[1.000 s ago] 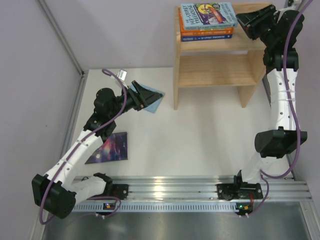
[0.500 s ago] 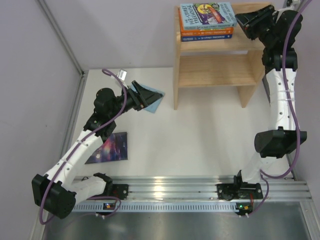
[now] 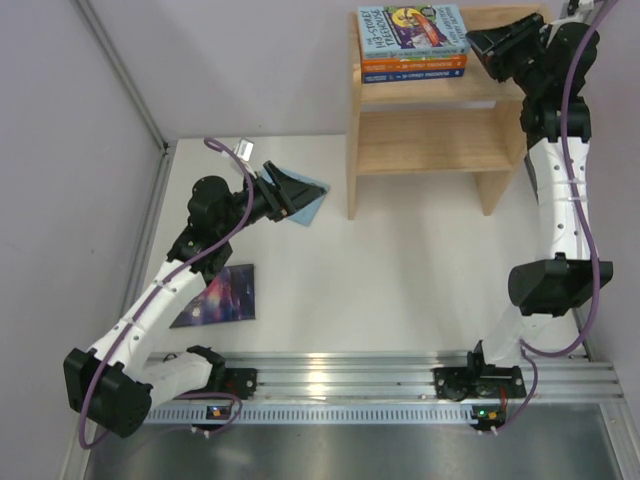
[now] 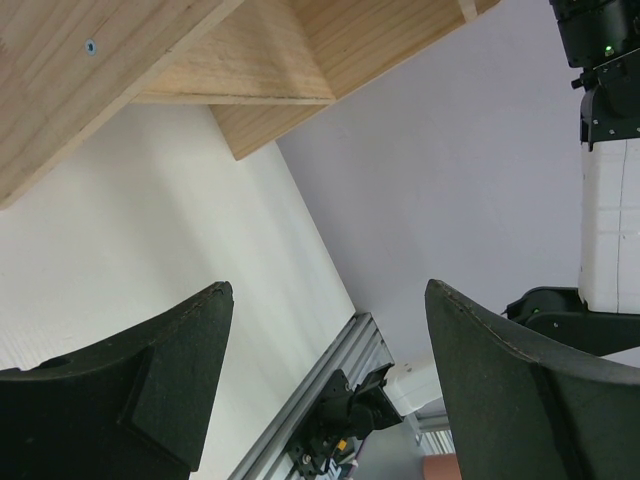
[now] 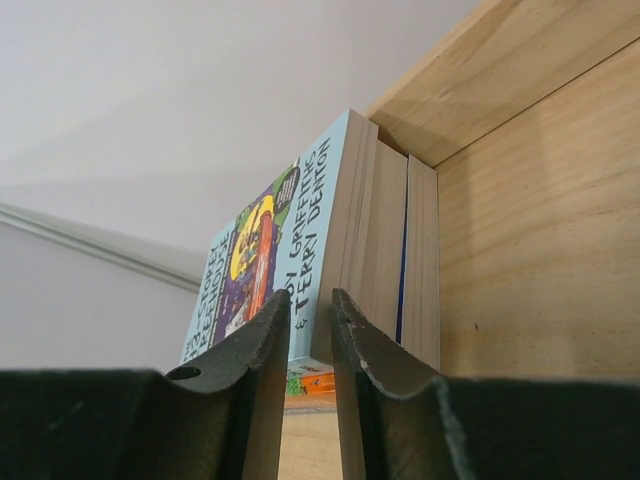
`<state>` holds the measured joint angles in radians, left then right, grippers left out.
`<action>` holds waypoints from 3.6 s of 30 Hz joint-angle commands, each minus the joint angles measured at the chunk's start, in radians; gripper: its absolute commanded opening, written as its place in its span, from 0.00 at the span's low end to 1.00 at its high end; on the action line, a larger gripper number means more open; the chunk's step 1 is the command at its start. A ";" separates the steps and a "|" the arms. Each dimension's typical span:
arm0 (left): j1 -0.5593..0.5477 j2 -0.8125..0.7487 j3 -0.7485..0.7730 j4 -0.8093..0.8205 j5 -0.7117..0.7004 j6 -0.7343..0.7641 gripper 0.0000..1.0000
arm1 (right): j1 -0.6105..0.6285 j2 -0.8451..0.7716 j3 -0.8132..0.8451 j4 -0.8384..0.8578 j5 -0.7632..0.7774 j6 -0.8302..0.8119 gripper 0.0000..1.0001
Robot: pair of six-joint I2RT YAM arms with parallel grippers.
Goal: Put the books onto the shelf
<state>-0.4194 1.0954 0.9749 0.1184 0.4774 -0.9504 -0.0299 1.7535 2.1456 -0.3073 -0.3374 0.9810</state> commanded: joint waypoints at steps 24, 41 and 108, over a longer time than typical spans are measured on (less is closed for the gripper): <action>0.005 -0.022 0.002 0.043 -0.006 -0.001 0.83 | 0.019 -0.086 -0.053 0.023 0.015 0.004 0.22; 0.005 -0.009 0.010 0.044 -0.010 0.006 0.82 | 0.022 -0.088 -0.058 0.030 0.011 -0.004 0.21; 0.794 0.172 -0.180 -0.833 -1.064 -0.390 0.95 | 1.019 0.003 -0.781 0.287 0.442 -0.111 0.70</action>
<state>0.3622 1.2980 0.8024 -0.7265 -0.4221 -1.3411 0.9459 1.6794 1.2690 -0.1646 0.0460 0.8001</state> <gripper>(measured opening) 0.966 0.705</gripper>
